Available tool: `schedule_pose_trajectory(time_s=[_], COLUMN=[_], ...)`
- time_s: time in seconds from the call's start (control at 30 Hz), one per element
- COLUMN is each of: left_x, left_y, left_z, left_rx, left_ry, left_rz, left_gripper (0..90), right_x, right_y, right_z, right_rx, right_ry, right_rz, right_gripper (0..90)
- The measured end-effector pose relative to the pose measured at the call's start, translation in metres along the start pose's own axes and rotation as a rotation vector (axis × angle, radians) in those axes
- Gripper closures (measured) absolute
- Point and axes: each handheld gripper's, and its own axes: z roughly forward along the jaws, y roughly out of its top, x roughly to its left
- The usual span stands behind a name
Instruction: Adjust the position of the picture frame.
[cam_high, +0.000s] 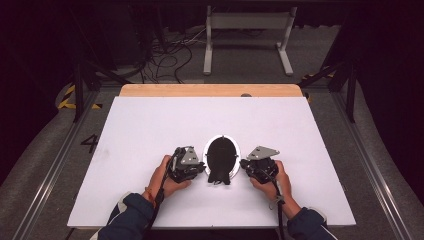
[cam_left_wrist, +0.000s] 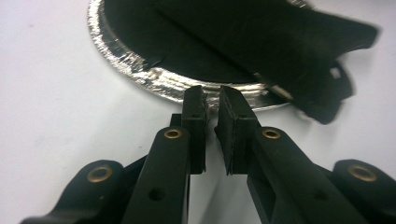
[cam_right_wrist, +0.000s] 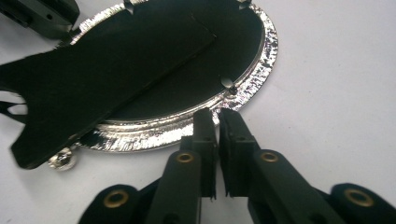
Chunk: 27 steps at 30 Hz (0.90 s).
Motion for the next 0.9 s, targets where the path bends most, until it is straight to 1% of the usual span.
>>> schedule_pose_trajectory(time_s=[0.03,0.07,0.1,0.13,0.17,0.2,0.23,0.27,0.33,0.37,0.4,0.43,0.5,0.57,0.67,0.7,0.8,0.9], left_x=[-0.001,-0.001,-0.002,-0.003,-0.003,-0.003,-0.004,-0.005,-0.005,-0.004,-0.004,-0.003,-0.002,-0.002,-0.004,-0.005,-0.007,-0.006], left_y=[0.000,0.000,-0.001,-0.002,-0.002,-0.004,-0.005,-0.007,-0.011,-0.014,-0.018,-0.020,-0.026,-0.034,-0.046,-0.049,-0.066,-0.082], left_z=[-0.002,-0.005,-0.009,-0.012,-0.012,-0.016,-0.019,-0.023,-0.031,-0.036,-0.041,-0.043,-0.050,-0.056,-0.064,-0.066,-0.078,-0.088], left_rx=[0.002,-0.003,-0.018,-0.030,-0.030,-0.035,-0.041,-0.046,-0.044,-0.041,-0.055,-0.062,-0.073,-0.076,-0.063,-0.064,-0.079,-0.081], left_ry=[0.007,0.005,-0.003,-0.003,-0.003,0.005,0.006,0.003,0.023,0.031,0.041,0.049,0.068,0.096,0.126,0.131,0.137,0.150], left_rz=[0.004,0.005,0.001,-0.006,-0.006,-0.008,-0.004,0.008,0.025,0.018,0.006,0.000,-0.019,-0.021,-0.022,-0.030,-0.057,-0.082], left_gripper=[80.1,79.0,78.0,75.2,73.0,69.6,69.6,67.6,60.5,58.3,55.8,51.4,46.0,39.0,34.5,32.9,30.8,28.8], right_x=[-0.001,-0.001,-0.001,-0.001,-0.001,-0.002,-0.002,-0.002,-0.004,-0.005,-0.006,-0.007,-0.007,-0.007,-0.005,-0.004,-0.001,0.005], right_y=[-0.001,-0.002,-0.003,-0.005,-0.006,-0.008,-0.008,-0.009,-0.011,-0.011,-0.012,-0.012,-0.013,-0.014,-0.013,-0.013,-0.013,-0.011], right_z=[-0.003,-0.004,-0.005,-0.006,-0.007,-0.009,-0.009,-0.011,-0.014,-0.016,-0.018,-0.020,-0.022,-0.024,-0.025,-0.024,-0.024,-0.025], right_rx=[-0.006,-0.009,-0.005,0.001,0.005,0.005,0.005,0.002,-0.008,-0.013,-0.018,-0.027,-0.033,-0.041,-0.041,-0.042,-0.037,-0.032], right_ry=[0.007,0.016,0.020,0.023,0.026,0.027,0.027,0.020,0.017,0.021,0.029,0.034,0.044,0.059,0.082,0.093,0.132,0.162], right_rz=[0.008,0.015,0.012,0.009,0.011,0.014,0.014,0.012,0.018,0.025,0.032,0.039,0.048,0.053,0.047,0.046,0.053,0.034], right_gripper=[85.6,85.2,84.8,84.1,83.5,83.4,83.4,83.4,82.9,82.3,81.8,81.6,79.5,77.4,73.8,72.6,69.3,69.6])
